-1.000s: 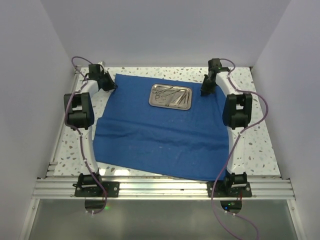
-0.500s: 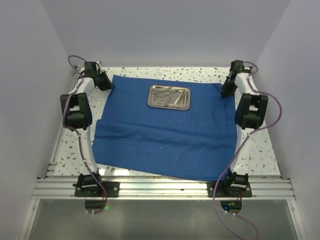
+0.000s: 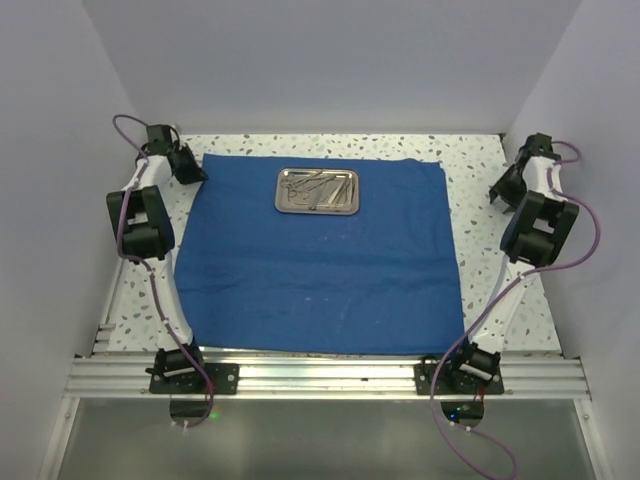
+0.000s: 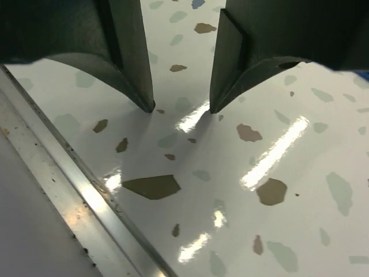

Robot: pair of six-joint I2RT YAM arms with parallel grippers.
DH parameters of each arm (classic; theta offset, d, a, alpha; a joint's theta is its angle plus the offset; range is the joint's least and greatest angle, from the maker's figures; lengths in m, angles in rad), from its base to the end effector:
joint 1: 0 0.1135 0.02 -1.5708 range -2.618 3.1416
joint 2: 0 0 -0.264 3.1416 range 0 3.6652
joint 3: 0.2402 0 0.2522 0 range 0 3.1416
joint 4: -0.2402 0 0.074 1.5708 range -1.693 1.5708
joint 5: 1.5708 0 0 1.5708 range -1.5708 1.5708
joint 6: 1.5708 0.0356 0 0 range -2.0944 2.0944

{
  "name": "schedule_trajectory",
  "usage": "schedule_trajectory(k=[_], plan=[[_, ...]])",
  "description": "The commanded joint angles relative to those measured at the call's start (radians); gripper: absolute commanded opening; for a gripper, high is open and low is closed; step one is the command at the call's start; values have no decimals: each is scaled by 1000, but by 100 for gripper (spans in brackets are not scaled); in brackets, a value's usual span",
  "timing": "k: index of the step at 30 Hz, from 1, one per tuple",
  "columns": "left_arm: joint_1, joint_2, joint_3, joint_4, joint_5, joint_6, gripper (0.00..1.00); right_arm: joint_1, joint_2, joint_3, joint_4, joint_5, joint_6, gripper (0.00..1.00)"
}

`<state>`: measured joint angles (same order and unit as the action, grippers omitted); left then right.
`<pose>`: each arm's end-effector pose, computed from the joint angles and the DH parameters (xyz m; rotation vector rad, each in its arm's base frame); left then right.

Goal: Open and lay out the surgical kit
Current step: Smooth out the surgical kit at the center of the board.

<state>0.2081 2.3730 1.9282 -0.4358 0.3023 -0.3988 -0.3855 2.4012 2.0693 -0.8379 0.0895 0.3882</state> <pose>0.5163 0.0982 0.1625 -0.6030 2.3741 -0.4546 0.4702 -0.1943 0.1677 1.0561 2.5263 -0.1219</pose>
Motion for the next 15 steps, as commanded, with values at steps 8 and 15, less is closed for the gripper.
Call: schedule_trajectory(k=[8, 15], plan=[[45, -40, 8, 72, -51, 25, 0, 26, -217, -165, 101, -279, -15, 52], [10, -24, 8, 100, 0, 31, 0, 135, -393, -434, 428, -602, 55, 28]])
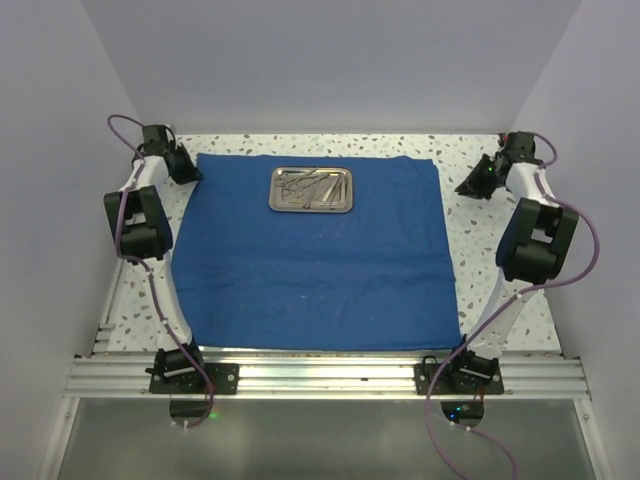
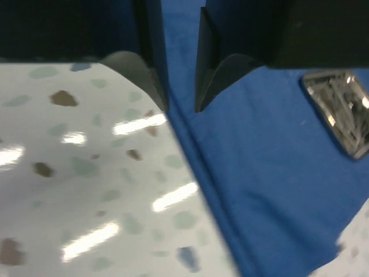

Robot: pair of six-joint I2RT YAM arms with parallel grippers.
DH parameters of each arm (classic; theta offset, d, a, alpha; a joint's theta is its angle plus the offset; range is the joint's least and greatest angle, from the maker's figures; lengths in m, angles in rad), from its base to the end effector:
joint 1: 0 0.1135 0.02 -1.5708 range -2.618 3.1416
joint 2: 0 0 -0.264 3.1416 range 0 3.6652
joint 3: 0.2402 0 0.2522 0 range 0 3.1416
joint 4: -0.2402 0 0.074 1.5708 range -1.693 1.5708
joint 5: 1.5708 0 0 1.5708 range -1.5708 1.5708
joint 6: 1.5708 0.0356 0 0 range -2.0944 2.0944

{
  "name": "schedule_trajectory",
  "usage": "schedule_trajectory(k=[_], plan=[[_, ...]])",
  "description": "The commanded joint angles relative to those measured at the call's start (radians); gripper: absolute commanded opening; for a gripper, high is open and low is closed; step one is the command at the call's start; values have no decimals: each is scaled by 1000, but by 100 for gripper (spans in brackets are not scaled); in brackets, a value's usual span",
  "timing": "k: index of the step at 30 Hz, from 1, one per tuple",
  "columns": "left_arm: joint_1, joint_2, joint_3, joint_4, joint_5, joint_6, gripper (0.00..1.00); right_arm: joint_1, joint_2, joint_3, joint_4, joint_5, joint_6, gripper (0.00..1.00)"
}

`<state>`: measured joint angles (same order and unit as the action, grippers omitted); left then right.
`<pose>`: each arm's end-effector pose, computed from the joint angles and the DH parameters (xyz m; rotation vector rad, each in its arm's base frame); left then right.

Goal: Open and lay out the surgical kit
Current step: Smooth out the surgical kit at the center of the board.

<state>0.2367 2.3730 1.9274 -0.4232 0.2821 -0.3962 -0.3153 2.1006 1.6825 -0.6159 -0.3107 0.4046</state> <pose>0.5142 0.1138 0.1630 -0.6369 2.3516 -0.4154 0.4377 -0.1313 0.2040 0.8069 2.4603 0.4365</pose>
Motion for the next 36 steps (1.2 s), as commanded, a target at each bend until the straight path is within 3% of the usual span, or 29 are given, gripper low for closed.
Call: schedule_trajectory(k=[1, 3, 7, 14, 23, 27, 32, 36], plan=[[-23, -21, 10, 87, 23, 26, 0, 115, -96, -50, 226, -197, 45, 14], [-37, -12, 12, 95, 29, 17, 0, 160, -62, -25, 257, -185, 78, 0], [-54, 17, 62, 83, 32, 7, 0, 248, 74, 106, 274, -147, 152, 0], [-57, 35, 111, 80, 20, -13, 0, 305, 398, 579, 78, 34, 160, 0], [-42, 32, 94, 96, -4, -7, 0, 305, 502, 670, -56, 309, 106, 0], [-28, 35, 113, 110, -26, -12, 0, 306, 611, 804, -120, 329, 96, 0], [-11, 92, 240, 103, -43, -10, 0, 308, 720, 948, -104, 323, 129, 0], [4, 124, 281, 118, -58, -26, 0, 308, 736, 947, -50, 314, 161, 0]])
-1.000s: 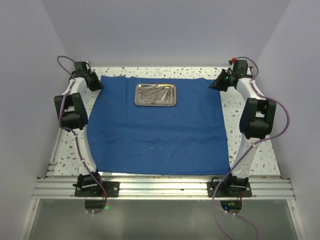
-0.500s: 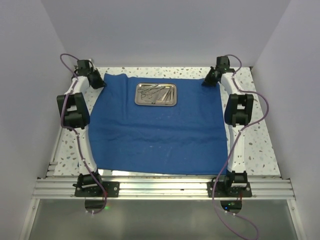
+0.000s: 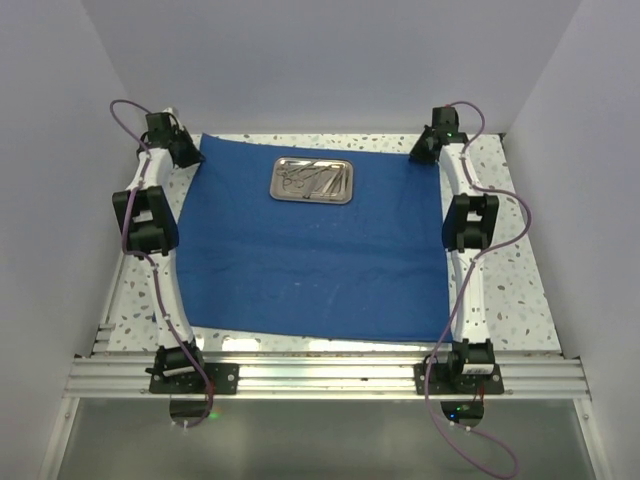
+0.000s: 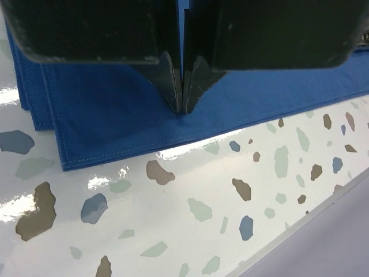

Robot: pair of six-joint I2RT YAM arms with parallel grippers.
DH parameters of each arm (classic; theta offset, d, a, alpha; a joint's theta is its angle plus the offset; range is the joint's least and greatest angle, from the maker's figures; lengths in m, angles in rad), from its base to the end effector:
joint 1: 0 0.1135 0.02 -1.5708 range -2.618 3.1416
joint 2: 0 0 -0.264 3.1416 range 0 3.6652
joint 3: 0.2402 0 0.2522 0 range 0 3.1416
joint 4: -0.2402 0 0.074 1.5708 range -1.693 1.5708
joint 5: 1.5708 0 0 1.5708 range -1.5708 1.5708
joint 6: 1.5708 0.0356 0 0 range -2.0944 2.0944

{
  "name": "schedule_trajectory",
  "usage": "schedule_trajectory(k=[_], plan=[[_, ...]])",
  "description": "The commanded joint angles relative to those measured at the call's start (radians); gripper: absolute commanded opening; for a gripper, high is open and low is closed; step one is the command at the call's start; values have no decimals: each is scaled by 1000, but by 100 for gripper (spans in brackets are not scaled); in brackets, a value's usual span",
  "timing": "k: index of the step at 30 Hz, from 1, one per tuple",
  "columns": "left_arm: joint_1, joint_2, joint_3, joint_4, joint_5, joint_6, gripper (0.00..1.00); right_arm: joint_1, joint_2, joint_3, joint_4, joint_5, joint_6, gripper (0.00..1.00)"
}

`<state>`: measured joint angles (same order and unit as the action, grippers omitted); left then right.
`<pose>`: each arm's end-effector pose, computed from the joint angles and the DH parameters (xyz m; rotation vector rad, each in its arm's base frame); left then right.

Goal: Open and lay out the surgical kit
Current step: Smooth out the surgical kit at the center of the board.

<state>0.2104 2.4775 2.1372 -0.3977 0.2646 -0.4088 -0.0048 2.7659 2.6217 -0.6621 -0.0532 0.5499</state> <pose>0.5486 0.1076 0.1781 -0.5736 2.2390 -0.4066 0.5925 -0.0010 0.1555 0.6324 2.3150 0.3212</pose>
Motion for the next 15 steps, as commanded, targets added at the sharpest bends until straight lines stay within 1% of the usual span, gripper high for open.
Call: schedule_trajectory(k=[1, 5, 6, 7, 9, 10, 11, 14, 15], plan=[[30, 26, 78, 94, -51, -13, 0, -3, 77, 11, 7, 56, 19, 0], [40, 37, 73, 99, -94, -38, 0, -3, 129, 70, 74, 56, 64, 0], [38, 32, 66, 97, -108, -41, 0, -3, 135, 67, 114, 56, 73, 0], [37, 21, 28, 99, -117, -45, 0, -3, 133, 60, 139, 38, 80, 0], [38, -28, -34, 108, -181, -62, 0, -3, 138, 40, 200, 12, 100, 0], [38, -47, -107, 118, -201, -67, 0, 21, 146, 41, 220, -3, 104, 0], [38, -89, -140, 134, -246, -73, 0, 28, 147, 47, 254, -23, 91, 0], [38, -161, -233, 154, -316, -88, 0, 42, 110, 46, 302, -48, 27, 0], [38, -179, -250, 158, -324, -91, 2, 39, 91, 43, 297, -50, 25, 0]])
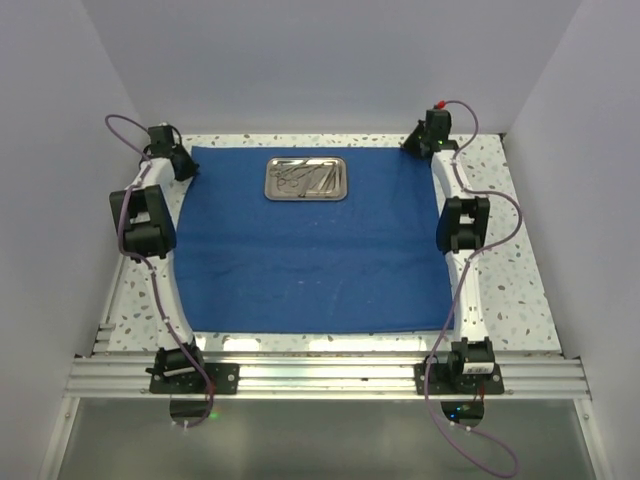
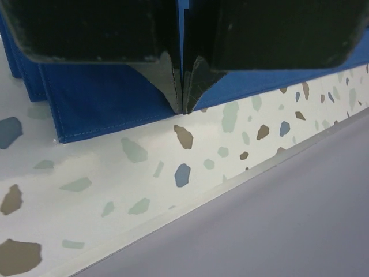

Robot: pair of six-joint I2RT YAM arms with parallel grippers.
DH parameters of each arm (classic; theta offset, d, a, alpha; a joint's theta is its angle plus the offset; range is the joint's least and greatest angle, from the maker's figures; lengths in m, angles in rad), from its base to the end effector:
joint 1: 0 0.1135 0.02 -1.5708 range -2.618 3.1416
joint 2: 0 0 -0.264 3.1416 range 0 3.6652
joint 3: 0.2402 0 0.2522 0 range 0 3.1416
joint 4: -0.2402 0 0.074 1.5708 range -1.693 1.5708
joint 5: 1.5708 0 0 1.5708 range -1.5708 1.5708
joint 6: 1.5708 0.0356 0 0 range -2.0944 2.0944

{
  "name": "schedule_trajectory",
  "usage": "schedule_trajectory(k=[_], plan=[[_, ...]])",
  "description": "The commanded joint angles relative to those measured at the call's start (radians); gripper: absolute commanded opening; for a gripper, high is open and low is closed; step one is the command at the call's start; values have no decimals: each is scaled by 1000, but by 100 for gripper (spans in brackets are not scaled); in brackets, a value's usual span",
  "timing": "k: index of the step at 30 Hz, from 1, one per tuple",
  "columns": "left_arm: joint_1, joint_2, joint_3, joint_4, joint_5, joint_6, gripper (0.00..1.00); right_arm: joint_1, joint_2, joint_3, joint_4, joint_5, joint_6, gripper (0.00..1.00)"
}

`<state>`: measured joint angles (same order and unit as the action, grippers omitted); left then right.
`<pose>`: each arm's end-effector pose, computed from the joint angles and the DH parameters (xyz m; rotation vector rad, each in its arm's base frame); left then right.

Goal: Open and lay out the surgical kit
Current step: Smooth out the surgical kit at the center of the board.

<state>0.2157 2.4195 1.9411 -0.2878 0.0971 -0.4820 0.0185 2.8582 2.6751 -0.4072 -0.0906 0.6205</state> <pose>0.5302 0.1126 0.1526 -0.7560 2.2204 -0.2454 0.6160 0.0146 0.1408 0.6000 2.1120 0.4624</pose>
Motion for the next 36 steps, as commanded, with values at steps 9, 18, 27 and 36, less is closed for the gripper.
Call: schedule_trajectory(k=[9, 18, 27, 36], plan=[[16, -397, -209, 102, -117, -32, 99, 14, -497, -248, 28, -37, -67, 98], [-74, -762, -555, 30, -94, 5, 94, 96, -1043, -876, -13, -84, -44, 98], [-373, -984, -939, -25, -83, -58, 53, 331, -1428, -1530, 18, -139, -2, 40], [-536, -1036, -1082, -42, -80, -150, 22, 390, -1282, -1629, 4, -198, -1, 0]])
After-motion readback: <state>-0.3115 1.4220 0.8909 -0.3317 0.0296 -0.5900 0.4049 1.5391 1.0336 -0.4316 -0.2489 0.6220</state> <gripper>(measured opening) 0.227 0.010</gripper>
